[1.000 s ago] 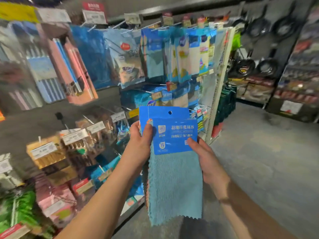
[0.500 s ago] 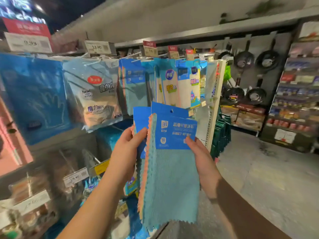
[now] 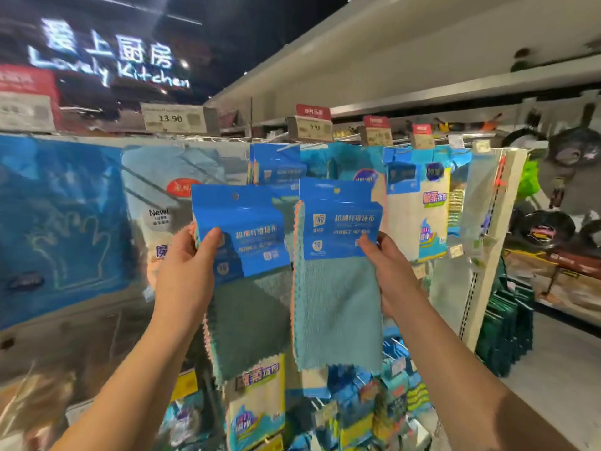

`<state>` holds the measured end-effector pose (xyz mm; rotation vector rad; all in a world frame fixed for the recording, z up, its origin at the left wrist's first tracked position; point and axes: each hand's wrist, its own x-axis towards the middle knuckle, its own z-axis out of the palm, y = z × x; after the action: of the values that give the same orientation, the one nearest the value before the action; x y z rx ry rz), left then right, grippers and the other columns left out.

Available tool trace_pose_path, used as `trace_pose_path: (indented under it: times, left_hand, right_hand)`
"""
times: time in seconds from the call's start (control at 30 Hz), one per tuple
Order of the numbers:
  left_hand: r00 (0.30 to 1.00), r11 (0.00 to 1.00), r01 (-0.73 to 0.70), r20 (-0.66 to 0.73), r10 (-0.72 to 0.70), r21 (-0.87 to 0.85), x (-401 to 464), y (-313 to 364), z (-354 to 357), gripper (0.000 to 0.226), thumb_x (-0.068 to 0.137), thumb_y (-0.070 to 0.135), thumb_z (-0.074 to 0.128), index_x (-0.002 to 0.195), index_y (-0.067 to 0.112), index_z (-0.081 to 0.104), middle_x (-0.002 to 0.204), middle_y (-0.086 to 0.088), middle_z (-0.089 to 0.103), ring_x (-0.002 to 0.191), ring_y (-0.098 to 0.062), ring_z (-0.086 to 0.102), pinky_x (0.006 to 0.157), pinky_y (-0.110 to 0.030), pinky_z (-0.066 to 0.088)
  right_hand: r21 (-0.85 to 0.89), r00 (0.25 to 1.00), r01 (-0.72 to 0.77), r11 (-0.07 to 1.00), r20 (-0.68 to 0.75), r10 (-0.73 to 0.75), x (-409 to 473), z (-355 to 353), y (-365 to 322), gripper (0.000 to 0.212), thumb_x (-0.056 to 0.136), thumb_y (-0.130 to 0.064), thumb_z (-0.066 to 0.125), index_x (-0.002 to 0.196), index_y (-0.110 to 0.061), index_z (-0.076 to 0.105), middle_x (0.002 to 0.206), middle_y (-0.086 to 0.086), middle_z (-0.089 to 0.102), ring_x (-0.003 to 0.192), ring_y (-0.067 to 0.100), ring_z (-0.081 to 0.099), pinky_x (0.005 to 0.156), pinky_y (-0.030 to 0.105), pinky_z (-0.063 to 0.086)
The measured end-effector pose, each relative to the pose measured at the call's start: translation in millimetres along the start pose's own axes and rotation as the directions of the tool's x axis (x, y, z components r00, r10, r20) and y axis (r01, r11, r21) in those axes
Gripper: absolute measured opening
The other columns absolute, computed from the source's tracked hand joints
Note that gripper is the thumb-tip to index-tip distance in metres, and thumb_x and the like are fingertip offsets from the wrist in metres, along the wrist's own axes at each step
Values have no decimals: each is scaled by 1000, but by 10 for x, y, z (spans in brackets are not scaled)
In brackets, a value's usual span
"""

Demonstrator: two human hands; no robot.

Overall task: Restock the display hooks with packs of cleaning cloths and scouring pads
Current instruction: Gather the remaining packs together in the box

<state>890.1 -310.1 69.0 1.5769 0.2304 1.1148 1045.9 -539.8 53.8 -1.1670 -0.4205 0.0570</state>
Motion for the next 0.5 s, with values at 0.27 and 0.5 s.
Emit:
trace_pose_path:
  times: [0.27, 0.5]
  left_hand:
    - [982, 995, -93, -171, 85, -40, 226, -71, 158, 15, 101, 28, 58, 101, 37, 70, 94, 18, 75, 89, -4, 67, 86, -41, 50]
    - [989, 986, -85, -133, 66, -146, 270, -89, 284, 19, 102, 18, 55, 114, 23, 70, 107, -4, 74, 99, -29, 66, 85, -44, 53]
  right_hand:
    - [5, 989, 22, 1000, 145, -22, 1182, 74, 61, 29, 98, -17, 61, 125, -8, 57, 110, 7, 73, 97, 21, 71, 82, 38, 57]
    - [40, 969, 52, 998, 240, -60, 1638, 339, 38, 24, 96, -24, 64, 117, -13, 60, 111, 4, 72, 101, 21, 71, 88, 41, 57]
